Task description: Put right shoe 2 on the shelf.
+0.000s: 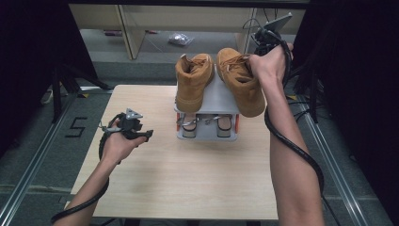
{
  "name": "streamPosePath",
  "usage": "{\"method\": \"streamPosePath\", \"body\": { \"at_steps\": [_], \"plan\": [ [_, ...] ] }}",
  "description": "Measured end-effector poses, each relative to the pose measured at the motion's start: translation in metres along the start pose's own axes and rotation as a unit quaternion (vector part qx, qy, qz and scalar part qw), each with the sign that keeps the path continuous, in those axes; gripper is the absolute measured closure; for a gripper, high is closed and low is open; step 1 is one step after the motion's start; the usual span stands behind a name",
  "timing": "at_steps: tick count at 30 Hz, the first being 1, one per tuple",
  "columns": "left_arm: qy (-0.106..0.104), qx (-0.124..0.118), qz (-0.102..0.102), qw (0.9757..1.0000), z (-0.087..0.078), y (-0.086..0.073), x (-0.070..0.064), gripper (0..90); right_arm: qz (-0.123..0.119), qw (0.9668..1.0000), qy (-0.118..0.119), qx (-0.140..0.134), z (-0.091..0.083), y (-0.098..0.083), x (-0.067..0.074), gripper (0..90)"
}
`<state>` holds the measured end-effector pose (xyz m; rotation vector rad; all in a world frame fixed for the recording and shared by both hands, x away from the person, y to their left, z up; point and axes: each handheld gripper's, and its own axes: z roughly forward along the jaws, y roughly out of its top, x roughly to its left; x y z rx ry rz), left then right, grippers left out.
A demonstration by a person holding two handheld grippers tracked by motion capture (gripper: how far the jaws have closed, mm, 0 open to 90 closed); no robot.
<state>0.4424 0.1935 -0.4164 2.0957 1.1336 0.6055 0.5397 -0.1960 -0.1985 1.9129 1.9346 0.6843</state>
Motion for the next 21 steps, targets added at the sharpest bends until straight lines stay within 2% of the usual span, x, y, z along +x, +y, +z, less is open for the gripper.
{"method": "streamPosePath", "body": {
  "at_steps": [3, 6, 7, 8, 11, 14, 15, 16, 17, 18, 19, 21],
  "plan": [
    [-0.002, 0.002, 0.002, 1.0000, 0.000, 0.001, -0.001, 48.5, 0.011, 0.9999, 0.006, 0.005, 0.005, 0.004, 0.002, 86.0],
    [0.001, 0.001, -0.005, 1.0000, -0.001, 0.001, -0.003, 48.5, 0.018, 0.9997, 0.011, 0.013, 0.014, 0.005, 0.005, 85.7],
    [0.001, 0.001, -0.005, 1.0000, -0.001, 0.001, -0.002, 48.5, 0.033, 0.9993, 0.010, 0.014, 0.015, 0.005, 0.007, 85.5],
    [0.002, 0.006, -0.001, 1.0000, -0.002, 0.001, -0.001, 48.5, 0.026, 0.9995, 0.008, 0.012, 0.016, 0.005, 0.004, 85.3],
    [0.000, 0.001, 0.003, 1.0000, 0.000, 0.000, 0.001, 48.5, 0.023, 0.9995, 0.019, 0.012, 0.017, 0.006, 0.000, 83.7],
    [-0.004, 0.002, 0.003, 1.0000, -0.001, 0.000, -0.001, 48.5, 0.022, 0.9996, 0.016, 0.013, 0.021, 0.006, -0.003, 82.3],
    [-0.001, 0.002, 0.003, 1.0000, 0.000, 0.001, -0.002, 48.5, 0.038, 0.9989, 0.018, 0.019, 0.022, 0.005, -0.003, 81.2],
    [0.001, 0.006, 0.002, 1.0000, -0.001, 0.001, -0.003, 48.5, 0.026, 0.9993, 0.016, 0.020, 0.023, 0.005, -0.006, 80.3],
    [0.001, 0.008, -0.001, 1.0000, 0.000, 0.000, -0.004, 48.5, 0.029, 0.9992, 0.014, 0.022, 0.025, 0.005, -0.008, 79.5],
    [-0.002, 0.005, -0.002, 1.0000, 0.001, 0.000, -0.004, 48.5, 0.036, 0.9990, 0.014, 0.023, 0.026, 0.005, -0.008, 77.9],
    [0.001, 0.004, -0.001, 1.0000, 0.002, 0.001, -0.004, 48.4, 0.026, 0.9993, 0.017, 0.020, 0.027, 0.005, -0.009, 75.6],
    [0.000, 0.005, -0.001, 1.0000, 0.002, 0.001, -0.005, 48.4, 0.026, 0.9992, 0.021, 0.022, 0.029, 0.006, -0.011, 69.0]
  ]
}}
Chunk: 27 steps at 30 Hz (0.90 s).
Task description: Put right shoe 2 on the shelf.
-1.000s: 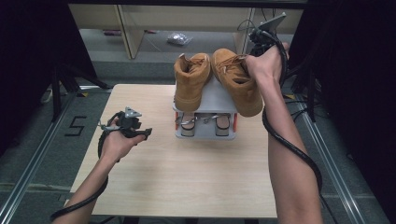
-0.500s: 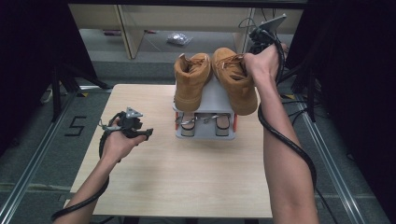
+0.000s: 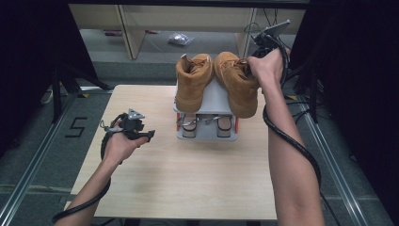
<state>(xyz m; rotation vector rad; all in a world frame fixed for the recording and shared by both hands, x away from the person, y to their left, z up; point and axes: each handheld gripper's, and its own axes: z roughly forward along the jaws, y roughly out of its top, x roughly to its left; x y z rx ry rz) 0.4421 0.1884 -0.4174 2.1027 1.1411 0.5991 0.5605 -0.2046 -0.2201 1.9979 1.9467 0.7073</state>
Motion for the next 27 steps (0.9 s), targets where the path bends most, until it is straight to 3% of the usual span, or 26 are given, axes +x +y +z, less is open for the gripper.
{"method": "streamPosePath", "body": {
  "at_steps": [4, 6, 8, 10, 11, 12, 14, 15, 17, 18, 20, 24, 26, 27],
  "plan": [
    [-0.001, -0.003, -0.004, 1.0000, 0.000, 0.000, -0.001, 48.4, -0.002, 1.0000, 0.002, -0.009, 0.000, 0.000, -0.005, 62.8],
    [-0.003, 0.000, 0.004, 1.0000, 0.001, 0.000, 0.000, 48.4, -0.024, 0.9994, -0.001, -0.025, 0.000, -0.001, -0.009, 61.0],
    [-0.001, 0.000, -0.003, 1.0000, 0.001, 0.000, -0.002, 48.4, -0.007, 0.9998, -0.005, -0.016, 0.000, -0.002, -0.009, 60.3],
    [-0.006, 0.001, 0.001, 1.0000, 0.001, 0.000, -0.003, 48.4, -0.013, 0.9997, -0.005, -0.020, 0.000, -0.003, -0.012, 62.9],
    [-0.005, 0.000, -0.001, 1.0000, 0.001, 0.000, -0.004, 48.4, -0.007, 0.9998, -0.005, -0.016, 0.000, -0.003, -0.011, 69.3],
    [-0.005, 0.000, -0.002, 1.0000, 0.001, 0.000, -0.003, 48.4, -0.025, 0.9995, -0.015, -0.014, -0.002, -0.004, -0.012, 73.7],
    [-0.002, 0.000, -0.001, 1.0000, 0.001, 0.000, -0.003, 48.4, 0.006, 1.0000, -0.006, -0.002, -0.005, -0.004, -0.010, 77.4],
    [-0.004, -0.002, -0.002, 1.0000, 0.001, 0.000, -0.003, 48.4, -0.008, 0.9999, -0.013, -0.006, -0.004, -0.004, -0.013, 78.5],
    [-0.001, -0.003, -0.005, 1.0000, 0.001, 0.000, -0.003, 48.4, 0.009, 0.9999, -0.009, 0.000, -0.005, -0.004, -0.012, 80.6],
    [-0.002, 0.000, -0.004, 1.0000, 0.000, 0.000, -0.002, 48.4, 0.023, 0.9996, -0.018, 0.002, -0.006, -0.005, -0.011, 81.1],
    [0.001, -0.003, -0.003, 1.0000, 0.000, 0.000, -0.001, 48.4, 0.026, 0.9992, -0.030, -0.001, -0.005, -0.005, -0.009, 80.7],
    [-0.001, 0.002, 0.003, 1.0000, -0.001, 0.002, -0.001, 48.4, 0.016, 0.9999, -0.003, 0.003, -0.003, -0.002, -0.003, 81.0],
    [-0.008, -0.003, 0.002, 1.0000, -0.001, 0.001, -0.001, 48.4, 0.024, 0.9995, 0.019, -0.001, -0.001, -0.002, 0.005, 82.0],
    [-0.007, -0.003, 0.001, 1.0000, -0.001, 0.001, -0.001, 48.4, 0.011, 0.9999, 0.011, -0.003, -0.001, -0.002, 0.008, 82.2]
  ]
}}
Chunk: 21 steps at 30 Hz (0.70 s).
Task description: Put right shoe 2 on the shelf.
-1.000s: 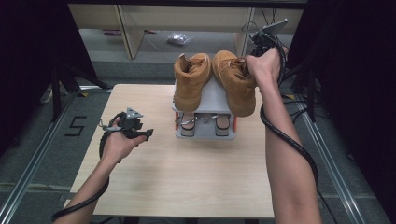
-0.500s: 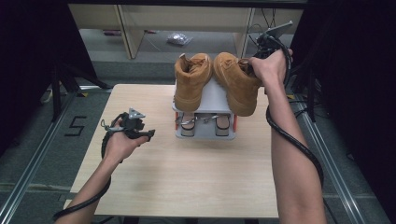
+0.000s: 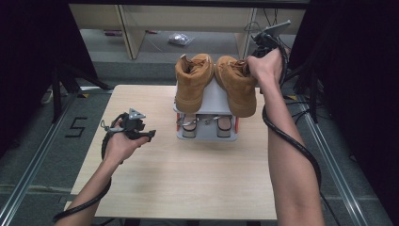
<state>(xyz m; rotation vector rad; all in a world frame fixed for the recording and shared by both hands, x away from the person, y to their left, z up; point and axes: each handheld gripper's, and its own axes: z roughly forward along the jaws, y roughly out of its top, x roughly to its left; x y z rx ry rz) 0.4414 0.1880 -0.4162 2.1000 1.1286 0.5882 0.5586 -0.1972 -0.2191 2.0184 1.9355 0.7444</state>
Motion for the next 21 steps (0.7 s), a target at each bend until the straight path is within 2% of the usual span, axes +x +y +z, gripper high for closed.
{"method": "streamPosePath", "body": {
  "at_steps": [3, 5, 7, 9, 10, 11, 12, 13, 14, 16, 17, 19, 21],
  "plan": [
    [0.007, 0.005, 0.000, 1.0000, -0.002, -0.001, 0.002, 48.5, 0.004, 0.9998, -0.012, -0.015, 0.001, 0.001, 0.004, 82.5],
    [0.009, 0.000, 0.002, 1.0000, -0.001, -0.002, 0.003, 48.5, 0.022, 0.9997, -0.008, -0.007, 0.000, 0.001, 0.002, 82.5],
    [0.009, 0.000, 0.002, 1.0000, -0.001, -0.002, 0.003, 48.5, 0.019, 0.9997, -0.009, -0.014, 0.002, 0.001, 0.000, 81.9],
    [0.009, 0.003, 0.002, 1.0000, -0.002, -0.001, 0.002, 48.5, 0.013, 0.9998, -0.015, -0.001, 0.001, 0.002, 0.003, 77.8],
    [0.004, -0.002, 0.001, 1.0000, -0.002, -0.001, 0.002, 48.5, -0.010, 0.9999, -0.012, 0.003, 0.002, 0.002, 0.005, 74.6],
    [0.009, -0.001, 0.002, 1.0000, -0.002, -0.001, 0.002, 48.5, -0.006, 0.9999, -0.013, 0.007, 0.001, 0.002, 0.007, 71.2],
    [0.009, 0.000, 0.001, 1.0000, -0.002, -0.001, 0.002, 48.5, -0.017, 0.9998, -0.013, -0.002, 0.001, 0.002, 0.006, 68.4],
    [0.005, -0.002, 0.001, 1.0000, -0.002, -0.002, 0.002, 48.5, -0.048, 0.9987, -0.012, -0.013, 0.002, 0.003, 0.001, 65.8],
    [0.009, -0.001, 0.002, 1.0000, -0.002, -0.002, 0.002, 48.4, -0.036, 0.9993, -0.006, -0.010, 0.001, 0.002, 0.002, 62.7],
    [0.008, 0.000, 0.003, 1.0000, -0.001, -0.002, 0.002, 48.4, -0.049, 0.9986, 0.003, -0.023, -0.001, -0.001, 0.000, 59.3],
    [0.007, 0.004, 0.001, 1.0000, -0.001, -0.002, 0.001, 48.4, -0.063, 0.9975, 0.002, -0.034, -0.003, -0.003, 0.000, 58.2],
    [0.004, 0.000, 0.002, 1.0000, 0.000, -0.002, 0.001, 48.4, -0.071, 0.9963, 0.006, -0.047, -0.009, -0.006, 0.001, 55.2],
    [0.007, -0.001, 0.002, 1.0000, -0.001, -0.001, 0.000, 48.4, -0.086, 0.9934, 0.004, -0.075, -0.017, -0.008, 0.000, 53.7]
  ]
}}
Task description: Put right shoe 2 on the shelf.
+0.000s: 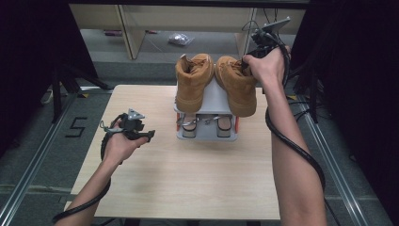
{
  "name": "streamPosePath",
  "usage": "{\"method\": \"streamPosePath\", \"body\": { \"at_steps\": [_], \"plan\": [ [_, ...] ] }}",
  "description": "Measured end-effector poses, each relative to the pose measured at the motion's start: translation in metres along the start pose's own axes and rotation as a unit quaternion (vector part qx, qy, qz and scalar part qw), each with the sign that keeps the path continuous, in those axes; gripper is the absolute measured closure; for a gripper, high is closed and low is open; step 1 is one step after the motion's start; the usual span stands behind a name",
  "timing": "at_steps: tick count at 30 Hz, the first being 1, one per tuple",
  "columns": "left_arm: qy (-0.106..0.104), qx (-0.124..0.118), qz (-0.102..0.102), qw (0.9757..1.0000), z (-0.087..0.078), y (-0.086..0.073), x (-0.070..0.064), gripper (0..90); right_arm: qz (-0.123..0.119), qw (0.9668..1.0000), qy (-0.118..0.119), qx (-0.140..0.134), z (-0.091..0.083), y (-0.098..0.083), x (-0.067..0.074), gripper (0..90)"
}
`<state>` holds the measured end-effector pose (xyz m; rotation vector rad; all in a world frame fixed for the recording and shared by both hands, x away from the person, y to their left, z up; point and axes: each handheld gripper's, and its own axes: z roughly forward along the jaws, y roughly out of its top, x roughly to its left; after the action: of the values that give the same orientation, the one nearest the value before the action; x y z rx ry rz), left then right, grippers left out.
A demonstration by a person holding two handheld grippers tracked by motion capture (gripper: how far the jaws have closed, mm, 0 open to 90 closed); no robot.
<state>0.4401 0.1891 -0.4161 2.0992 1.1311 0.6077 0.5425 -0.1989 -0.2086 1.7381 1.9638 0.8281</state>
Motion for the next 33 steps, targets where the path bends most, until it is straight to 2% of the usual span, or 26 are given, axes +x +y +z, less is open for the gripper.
{"method": "streamPosePath", "body": {
  "at_steps": [2, 3, 4, 6, 7, 8, 9, 10, 11, 12, 13, 14, 15, 16, 17, 21, 23, 24, 25, 26, 29, 30, 31, 33],
  "plan": [
    [-0.001, -0.002, 0.001, 1.0000, -0.001, 0.000, 0.001, 48.4, -0.005, 0.9997, 0.009, -0.024, -0.015, -0.002, 0.000, 53.8],
    [-0.001, -0.004, 0.001, 1.0000, -0.001, -0.001, 0.001, 48.5, -0.004, 0.9992, 0.008, -0.038, -0.025, -0.005, 0.000, 56.7],
    [0.000, -0.006, 0.001, 1.0000, -0.002, -0.001, 0.001, 48.7, -0.024, 0.9977, 0.010, -0.062, -0.035, -0.007, -0.002, 65.9],
    [0.004, -0.008, -0.001, 1.0000, -0.003, -0.002, 0.002, 49.0, -0.015, 0.9949, 0.014, -0.098, -0.055, -0.018, -0.010, 84.4],
    [0.001, -0.011, 0.007, 0.9999, -0.004, -0.002, 0.003, 49.1, -0.011, 0.9937, 0.004, -0.112, -0.063, -0.025, -0.017, 90.0],
    [0.004, -0.010, 0.004, 0.9999, -0.005, -0.003, 0.003, 49.4, 0.011, 0.9939, -0.005, -0.109, -0.068, -0.032, -0.024, 90.0],
    [0.005, -0.014, 0.007, 0.9999, -0.005, -0.003, 0.003, 49.8, -0.005, 0.9951, -0.024, -0.095, -0.067, -0.041, -0.034, 90.0],
    [0.006, -0.014, 0.009, 0.9998, -0.005, -0.003, 0.003, 49.9, 0.009, 0.9977, -0.022, -0.063, -0.063, -0.050, -0.042, 90.0],
    [0.005, -0.015, 0.002, 0.9999, -0.006, -0.004, 0.002, 50.0, 0.023, 0.9988, -0.012, -0.041, -0.055, -0.059, -0.050, 90.0],
    [0.008, -0.013, 0.013, 0.9998, -0.007, -0.003, 0.003, 50.2, 0.011, 0.9994, -0.014, -0.030, -0.045, -0.069, -0.059, 90.0],
    [0.007, -0.015, 0.011, 0.9998, -0.007, -0.003, 0.002, 50.3, 0.017, 0.9995, -0.019, -0.017, -0.035, -0.078, -0.063, 90.0],
    [0.008, -0.015, 0.008, 0.9998, -0.007, -0.004, 0.000, 50.3, 0.030, 0.9994, -0.012, -0.009, -0.024, -0.087, -0.065, 90.0],
    [0.007, -0.015, 0.008, 0.9998, -0.006, -0.004, 0.000, 50.3, 0.027, 0.9996, -0.002, 0.001, -0.015, -0.094, -0.066, 90.0],
    [0.006, -0.017, 0.004, 0.9998, -0.006, -0.004, -0.002, 50.3, 0.035, 0.9994, 0.003, 0.007, -0.007, -0.100, -0.064, 90.0],
    [0.007, -0.014, 0.012, 0.9998, -0.007, -0.003, -0.001, 50.3, 0.021, 0.9997, 0.004, 0.011, 0.000, -0.104, -0.063, 90.0],
    [0.008, -0.014, 0.012, 0.9998, -0.008, -0.002, -0.002, 50.2, 0.013, 0.9993, 0.025, 0.023, 0.015, -0.110, -0.043, 90.0],
    [0.008, -0.015, 0.014, 0.9998, -0.008, -0.003, 0.000, 50.2, -0.001, 0.9998, 0.003, 0.020, 0.016, -0.110, -0.034, 90.0],
    [0.007, -0.014, 0.015, 0.9998, -0.008, -0.004, 0.000, 50.2, 0.000, 0.9998, 0.006, 0.020, 0.016, -0.109, -0.032, 90.0],
    [0.008, -0.013, 0.015, 0.9998, -0.008, -0.004, 0.001, 50.2, 0.015, 0.9996, 0.015, 0.019, 0.017, -0.109, -0.029, 90.0],
    [0.008, -0.013, 0.012, 0.9998, -0.007, -0.005, 0.001, 50.2, 0.010, 0.9995, 0.024, 0.018, 0.018, -0.109, -0.027, 90.0],
    [0.007, -0.014, 0.011, 0.9998, -0.007, -0.006, 0.001, 50.3, 0.010, 0.9995, 0.024, 0.016, 0.021, -0.106, -0.011, 90.0],
    [0.005, -0.014, 0.009, 0.9999, -0.008, -0.006, 0.001, 50.3, 0.019, 0.9995, 0.022, 0.016, 0.024, -0.104, -0.004, 90.0],
    [0.006, -0.014, 0.012, 0.9998, -0.009, -0.006, 0.001, 50.3, 0.002, 0.9995, 0.027, 0.014, 0.027, -0.102, -0.003, 90.0],
    [0.005, -0.019, 0.006, 0.9998, -0.010, -0.007, 0.002, 50.3, -0.003, 0.9996, 0.026, 0.015, 0.029, -0.101, 0.001, 90.0]
  ]
}}
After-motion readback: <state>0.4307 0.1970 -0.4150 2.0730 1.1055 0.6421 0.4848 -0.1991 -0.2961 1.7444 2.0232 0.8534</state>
